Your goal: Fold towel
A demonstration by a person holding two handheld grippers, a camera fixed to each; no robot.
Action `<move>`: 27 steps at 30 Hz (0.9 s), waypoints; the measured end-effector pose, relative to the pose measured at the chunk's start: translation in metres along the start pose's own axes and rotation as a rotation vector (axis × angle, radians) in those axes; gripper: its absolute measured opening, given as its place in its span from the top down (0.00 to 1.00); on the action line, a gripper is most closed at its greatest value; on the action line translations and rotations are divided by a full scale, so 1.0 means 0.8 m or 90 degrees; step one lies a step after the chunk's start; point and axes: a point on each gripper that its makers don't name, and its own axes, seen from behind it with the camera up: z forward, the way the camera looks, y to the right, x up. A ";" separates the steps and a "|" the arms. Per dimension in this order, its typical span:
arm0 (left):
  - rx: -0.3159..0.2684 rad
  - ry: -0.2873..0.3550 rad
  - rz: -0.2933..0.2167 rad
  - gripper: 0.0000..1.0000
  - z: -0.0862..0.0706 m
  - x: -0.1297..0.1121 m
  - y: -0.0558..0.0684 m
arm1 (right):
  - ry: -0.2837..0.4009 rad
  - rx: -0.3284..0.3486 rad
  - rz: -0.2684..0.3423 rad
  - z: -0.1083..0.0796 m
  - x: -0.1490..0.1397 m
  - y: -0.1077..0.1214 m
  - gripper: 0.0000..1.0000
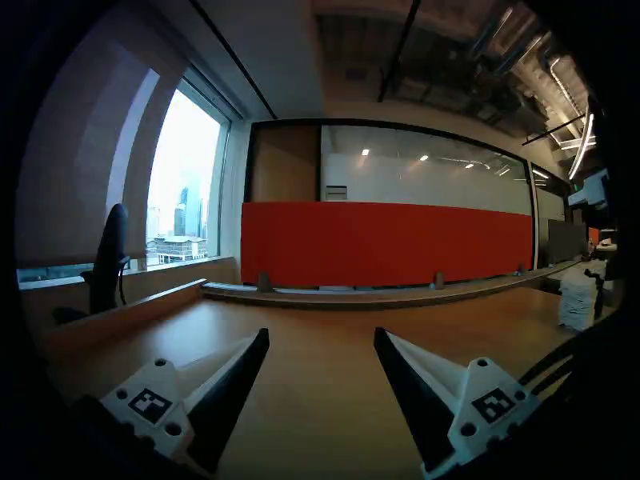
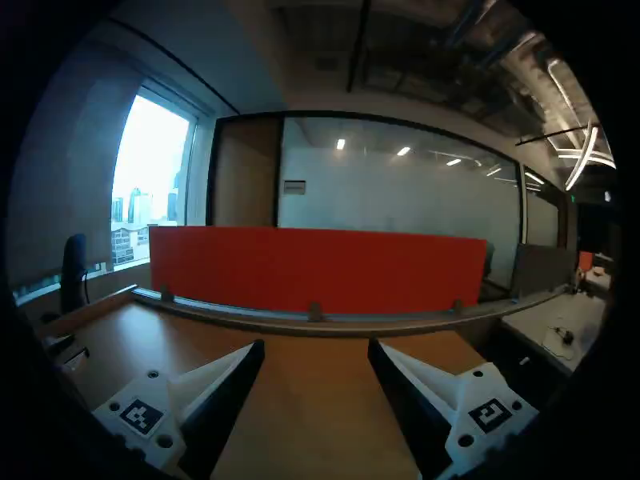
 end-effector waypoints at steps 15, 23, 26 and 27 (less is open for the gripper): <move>0.006 -0.005 -0.010 0.03 0.003 -0.037 -0.007 | -0.011 -0.001 -0.008 0.004 -0.025 -0.001 0.00; 0.008 -0.013 0.010 0.03 0.005 -0.044 -0.007 | -0.018 -0.002 -0.014 0.004 -0.035 -0.001 0.00; 0.005 -0.014 0.013 0.03 0.006 -0.045 -0.005 | -0.019 0.000 -0.016 0.005 -0.034 -0.002 0.00; 0.004 -0.014 0.014 0.03 0.007 -0.045 -0.005 | -0.019 0.001 -0.017 0.005 -0.034 -0.002 0.00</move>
